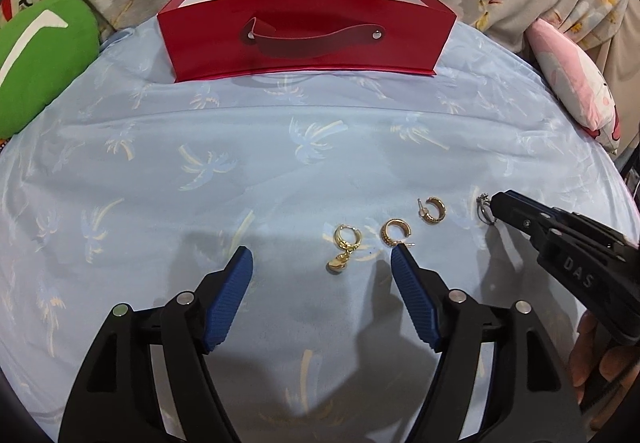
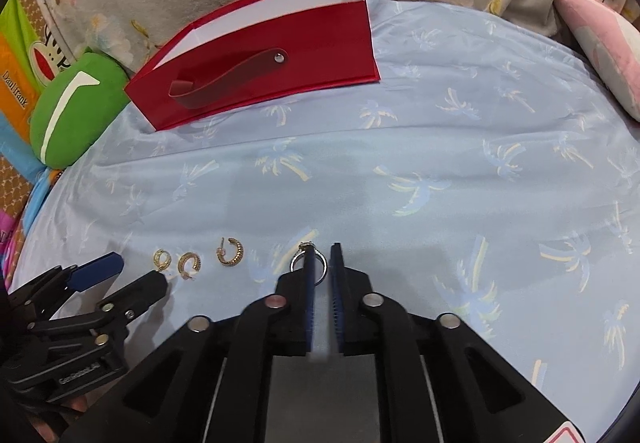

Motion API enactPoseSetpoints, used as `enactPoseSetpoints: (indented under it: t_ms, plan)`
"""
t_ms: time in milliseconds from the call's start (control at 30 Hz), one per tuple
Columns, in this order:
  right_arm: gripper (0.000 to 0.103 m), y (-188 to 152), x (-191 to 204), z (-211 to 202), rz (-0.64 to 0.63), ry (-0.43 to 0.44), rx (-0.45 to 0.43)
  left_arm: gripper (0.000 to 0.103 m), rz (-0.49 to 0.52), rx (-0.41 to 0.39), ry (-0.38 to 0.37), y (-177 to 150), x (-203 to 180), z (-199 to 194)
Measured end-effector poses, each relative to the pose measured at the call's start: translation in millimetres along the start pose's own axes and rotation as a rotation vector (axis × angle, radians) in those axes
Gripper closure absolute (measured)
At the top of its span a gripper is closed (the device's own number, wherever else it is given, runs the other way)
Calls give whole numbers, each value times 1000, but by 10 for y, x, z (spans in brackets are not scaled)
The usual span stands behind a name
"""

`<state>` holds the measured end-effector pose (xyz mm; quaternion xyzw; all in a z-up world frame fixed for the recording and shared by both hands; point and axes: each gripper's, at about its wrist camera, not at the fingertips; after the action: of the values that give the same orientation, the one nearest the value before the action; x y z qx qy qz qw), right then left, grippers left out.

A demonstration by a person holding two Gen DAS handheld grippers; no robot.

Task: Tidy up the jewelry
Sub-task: 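Grasp the silver diamond ring with the right tool, then grasp a gold hoop earring with the left tool while the right tool holds the ring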

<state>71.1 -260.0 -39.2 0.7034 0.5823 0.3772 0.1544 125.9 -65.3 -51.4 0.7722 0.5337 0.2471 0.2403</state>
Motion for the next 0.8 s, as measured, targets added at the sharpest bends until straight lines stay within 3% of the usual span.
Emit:
enactPoseSetpoints:
  t_ms: [200, 400, 533, 800]
  plan:
    - [76, -18, 16, 47, 1, -2, 29, 39, 37, -17, 40, 19, -88, 26]
    - [73, -9, 133, 127, -56, -64, 54, 40, 25, -18, 29, 22, -60, 31]
    - [83, -2, 130, 136, -57, -96, 53, 40, 23, -18, 26, 23, -55, 32]
    - [84, -78, 92, 34, -29, -81, 40, 40, 33, -21, 31, 19, -77, 29]
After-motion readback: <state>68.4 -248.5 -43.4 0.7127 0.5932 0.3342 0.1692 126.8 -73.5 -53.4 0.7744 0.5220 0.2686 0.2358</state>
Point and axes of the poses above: each gripper's, at about its wrist camera, not at the fingertips, and z roughly the way its jaws point, x to its left, y to its top, and after that the axes turned 15 degrees about y, right-handed
